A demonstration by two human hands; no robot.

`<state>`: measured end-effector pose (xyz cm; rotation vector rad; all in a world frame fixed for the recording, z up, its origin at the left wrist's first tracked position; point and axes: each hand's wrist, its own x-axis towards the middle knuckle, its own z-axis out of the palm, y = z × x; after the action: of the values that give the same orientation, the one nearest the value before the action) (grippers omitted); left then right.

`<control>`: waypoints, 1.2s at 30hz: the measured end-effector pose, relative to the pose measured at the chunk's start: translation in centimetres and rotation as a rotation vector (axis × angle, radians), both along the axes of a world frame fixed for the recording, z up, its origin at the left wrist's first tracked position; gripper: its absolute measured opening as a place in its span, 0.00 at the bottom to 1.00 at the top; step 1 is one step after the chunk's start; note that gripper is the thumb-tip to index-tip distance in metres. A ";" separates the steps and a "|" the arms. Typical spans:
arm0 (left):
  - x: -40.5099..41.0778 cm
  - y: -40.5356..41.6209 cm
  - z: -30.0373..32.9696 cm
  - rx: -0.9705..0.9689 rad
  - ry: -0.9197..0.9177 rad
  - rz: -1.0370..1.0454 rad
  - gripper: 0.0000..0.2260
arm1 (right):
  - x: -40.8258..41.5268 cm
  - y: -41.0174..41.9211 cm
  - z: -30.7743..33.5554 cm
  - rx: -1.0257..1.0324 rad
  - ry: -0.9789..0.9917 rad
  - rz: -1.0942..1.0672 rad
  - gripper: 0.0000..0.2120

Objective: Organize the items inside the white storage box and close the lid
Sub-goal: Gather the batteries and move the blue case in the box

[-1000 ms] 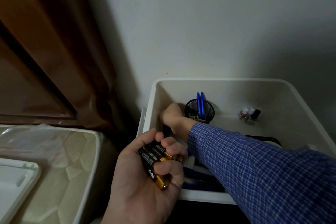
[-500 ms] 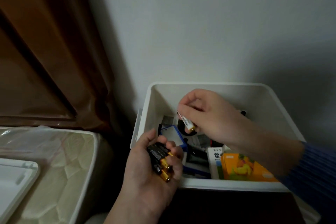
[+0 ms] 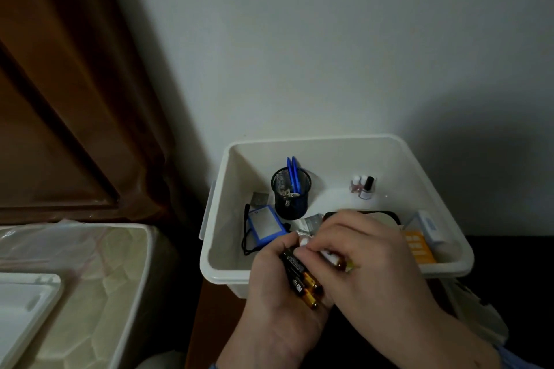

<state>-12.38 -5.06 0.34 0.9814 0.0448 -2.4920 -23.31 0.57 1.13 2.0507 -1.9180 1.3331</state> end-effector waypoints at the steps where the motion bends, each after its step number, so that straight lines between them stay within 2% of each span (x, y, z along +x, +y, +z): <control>1: -0.1 0.0 0.1 0.015 0.005 0.008 0.10 | 0.1 0.1 0.0 0.018 0.023 0.006 0.05; 6: 0.0 -0.3 -0.1 0.055 0.095 0.044 0.07 | -0.6 0.4 1.3 0.132 0.036 0.126 0.09; 9: -0.1 -1.5 0.2 0.019 0.119 0.030 0.07 | -2.5 0.5 2.1 0.212 -0.027 0.247 0.22; 12: -0.6 -3.3 0.5 0.031 0.186 0.063 0.02 | -5.3 -0.6 3.1 0.254 0.042 0.339 0.27; 15: -1.7 -5.1 1.0 -0.037 0.192 -0.025 0.05 | -7.1 -2.6 3.6 0.294 0.140 0.409 0.29; 19: -3.6 -7.1 1.4 -0.201 0.096 -0.152 0.09 | -7.5 -5.4 2.9 0.203 0.401 0.444 0.27; 22: -4.5 -8.2 1.1 -0.183 0.105 -0.136 0.10 | -8.1 -7.1 1.9 0.175 0.615 0.402 0.25; 25: -5.4 -9.0 1.2 -0.133 0.159 -0.128 0.11 | -8.8 -8.7 1.2 0.182 0.733 0.365 0.22; 28: -6.0 -9.6 1.5 -0.133 0.208 -0.081 0.12 | -9.3 -10.5 0.8 0.173 0.762 0.367 0.19; 32: -6.2 -10.8 0.9 -0.119 0.188 -0.080 0.11 | -9.7 -12.3 0.3 0.137 0.772 0.382 0.18; 36: -6.2 -11.2 0.0 -0.117 0.137 -0.122 0.10 | -9.8 -13.0 -0.5 0.165 0.687 0.463 0.19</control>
<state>-18.60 -16.27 0.36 0.7870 -0.1201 -2.6366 -33.07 -12.46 0.60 2.6594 -1.3328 0.3778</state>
